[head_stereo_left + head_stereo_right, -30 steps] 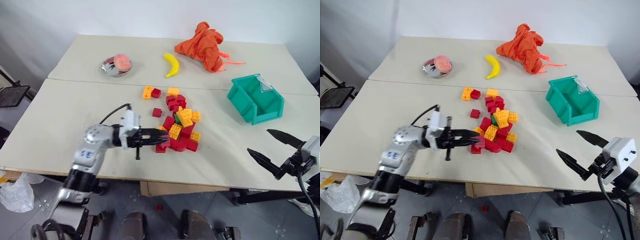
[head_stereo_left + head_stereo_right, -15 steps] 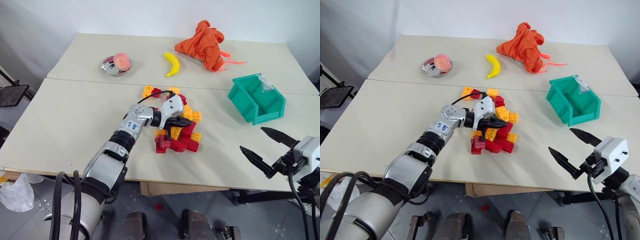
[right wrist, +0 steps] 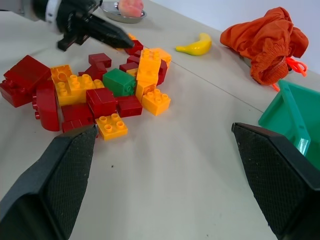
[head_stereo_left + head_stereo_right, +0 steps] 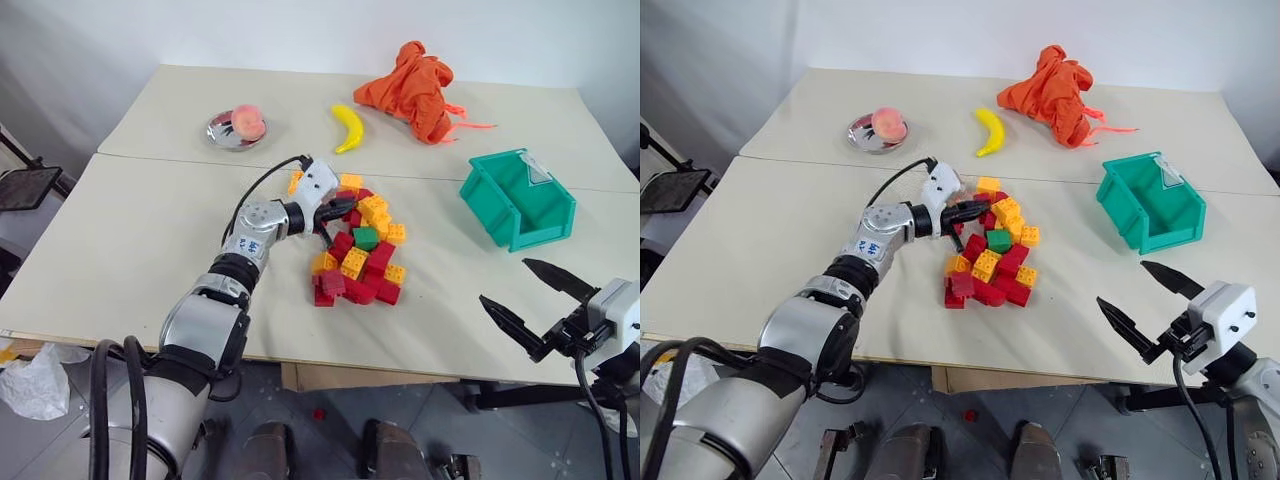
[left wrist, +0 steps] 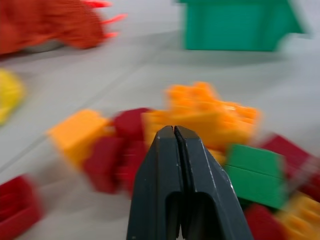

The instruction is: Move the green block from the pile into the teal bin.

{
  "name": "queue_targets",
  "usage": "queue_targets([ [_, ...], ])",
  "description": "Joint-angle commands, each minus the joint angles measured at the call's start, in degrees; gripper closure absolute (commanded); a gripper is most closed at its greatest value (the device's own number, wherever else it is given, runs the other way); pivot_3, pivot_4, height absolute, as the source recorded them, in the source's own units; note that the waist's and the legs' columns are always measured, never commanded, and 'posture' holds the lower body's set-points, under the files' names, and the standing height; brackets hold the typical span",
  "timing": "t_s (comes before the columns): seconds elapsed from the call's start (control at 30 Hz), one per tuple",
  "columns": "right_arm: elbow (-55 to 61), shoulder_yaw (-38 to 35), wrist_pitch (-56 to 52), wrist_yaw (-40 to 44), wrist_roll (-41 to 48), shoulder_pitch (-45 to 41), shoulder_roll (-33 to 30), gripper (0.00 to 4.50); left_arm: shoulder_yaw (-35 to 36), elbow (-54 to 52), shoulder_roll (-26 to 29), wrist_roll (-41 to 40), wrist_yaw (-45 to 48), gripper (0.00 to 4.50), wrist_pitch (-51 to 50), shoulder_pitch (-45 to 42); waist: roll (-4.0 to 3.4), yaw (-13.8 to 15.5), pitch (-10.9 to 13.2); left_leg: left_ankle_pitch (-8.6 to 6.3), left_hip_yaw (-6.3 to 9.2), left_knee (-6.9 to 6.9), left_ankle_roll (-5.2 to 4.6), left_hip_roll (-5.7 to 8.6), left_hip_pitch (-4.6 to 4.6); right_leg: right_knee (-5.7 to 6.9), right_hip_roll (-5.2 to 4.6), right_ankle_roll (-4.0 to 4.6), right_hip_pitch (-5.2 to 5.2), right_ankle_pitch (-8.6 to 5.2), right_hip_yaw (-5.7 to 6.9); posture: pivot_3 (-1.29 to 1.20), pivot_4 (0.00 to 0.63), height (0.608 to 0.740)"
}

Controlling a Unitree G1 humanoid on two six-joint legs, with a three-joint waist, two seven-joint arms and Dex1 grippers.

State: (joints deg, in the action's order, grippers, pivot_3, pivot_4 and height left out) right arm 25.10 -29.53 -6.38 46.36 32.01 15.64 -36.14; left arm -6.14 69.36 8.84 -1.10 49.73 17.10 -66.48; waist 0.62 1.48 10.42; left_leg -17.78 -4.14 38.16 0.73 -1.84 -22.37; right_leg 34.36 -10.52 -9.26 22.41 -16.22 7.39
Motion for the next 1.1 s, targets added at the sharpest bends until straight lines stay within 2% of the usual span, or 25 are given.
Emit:
queue_targets([
  [0.03,1.88,-0.2,0.77,-0.44,0.38,-0.27,0.26,0.0,-2.1,-4.16,0.95,1.67,7.56,4.47,2.43,1.56,0.0,0.0,0.0,0.0,0.0,0.0,0.0,0.0,0.0,0.0,0.0,0.0,0.0,0.0,0.0,0.0,0.15,0.74],
  [0.23,2.09,0.34,0.36,-0.24,0.59,-0.87,-0.07,0.0,-4.54,-12.55,5.99,1.95,17.74,4.47,2.16,8.19,-0.05,-0.23,-0.03,0.0,0.0,0.02,0.0,-0.01,0.03,0.06,0.0,0.0,0.0,0.0,-0.02,0.0,0.15,0.74],
  [0.37,2.21,0.55,-0.11,-0.11,0.7,-1.17,-0.38,0.0,-0.17,-19.79,11.46,-2.97,20.45,4.47,-1.06,13.12,-0.08,-0.38,-0.05,0.0,-0.02,0.01,0.0,-0.03,0.07,0.1,0.0,0.01,0.01,0.0,-0.05,0.0,0.15,0.74],
  [0.57,1.7,1.75,-0.58,0.11,0.7,-2.0,-0.37,0.0,5.54,-23.45,19.61,-6.79,20.13,4.47,-6.09,16.46,-0.08,-0.21,-0.05,0.0,0.0,0.1,0.0,-0.03,0.06,0.19,0.0,0.01,0.0,0.0,-0.07,0.0,0.15,0.74],
  [0.73,0.12,2.96,-0.44,0.51,0.14,-3.53,-0.38,0.0,6.94,-24.98,24.71,-6.72,20.97,2.99,-7.86,18.45,-0.07,-0.1,-0.04,0.0,0.0,0.11,0.0,-0.02,0.05,0.19,-0.01,0.0,-0.01,0.0,-0.07,0.0,0.15,0.74],
  [0.87,-0.62,3.29,-0.39,0.84,0.04,-4.27,-0.45,0.0,6.42,-28.77,24.87,-7.34,21.48,1.78,-10.55,19.76,-0.07,-0.04,-0.04,0.0,0.0,0.11,0.0,-0.02,0.05,0.19,-0.01,0.0,-0.01,0.0,-0.06,0.0,0.15,0.74],
  [0.9,-0.79,3.36,-0.37,0.87,0.01,-4.41,-0.48,0.0,5.98,-29.92,24.19,-7.34,21.18,1.38,-12.11,19.77,-0.07,-0.04,-0.04,0.0,0.0,0.11,0.0,-0.02,0.05,0.19,-0.01,0.0,-0.01,0.0,-0.06,0.0,0.15,0.74],
  [1.03,-1.44,3.64,-0.55,0.98,-0.03,-5.04,-0.77,0.0,3.4,-33.94,18.3,-7.38,19.28,0.27,-18.81,16.95,-0.07,0.06,-0.05,0.0,0.0,0.13,0.0,-0.02,0.05,0.2,-0.01,0.0,-0.03,0.0,-0.06,0.0,0.15,0.74],
  [1.1,-1.7,3.75,-0.62,1.06,-0.08,-5.35,-0.91,0.0,1.52,-33.6,14.21,-5.95,16.78,0.27,-21.95,13.8,-0.03,0.28,-0.03,0.0,0.01,0.15,0.0,-0.01,0.04,0.2,-0.01,0.0,-0.04,0.0,-0.05,0.0,0.15,0.74],
])
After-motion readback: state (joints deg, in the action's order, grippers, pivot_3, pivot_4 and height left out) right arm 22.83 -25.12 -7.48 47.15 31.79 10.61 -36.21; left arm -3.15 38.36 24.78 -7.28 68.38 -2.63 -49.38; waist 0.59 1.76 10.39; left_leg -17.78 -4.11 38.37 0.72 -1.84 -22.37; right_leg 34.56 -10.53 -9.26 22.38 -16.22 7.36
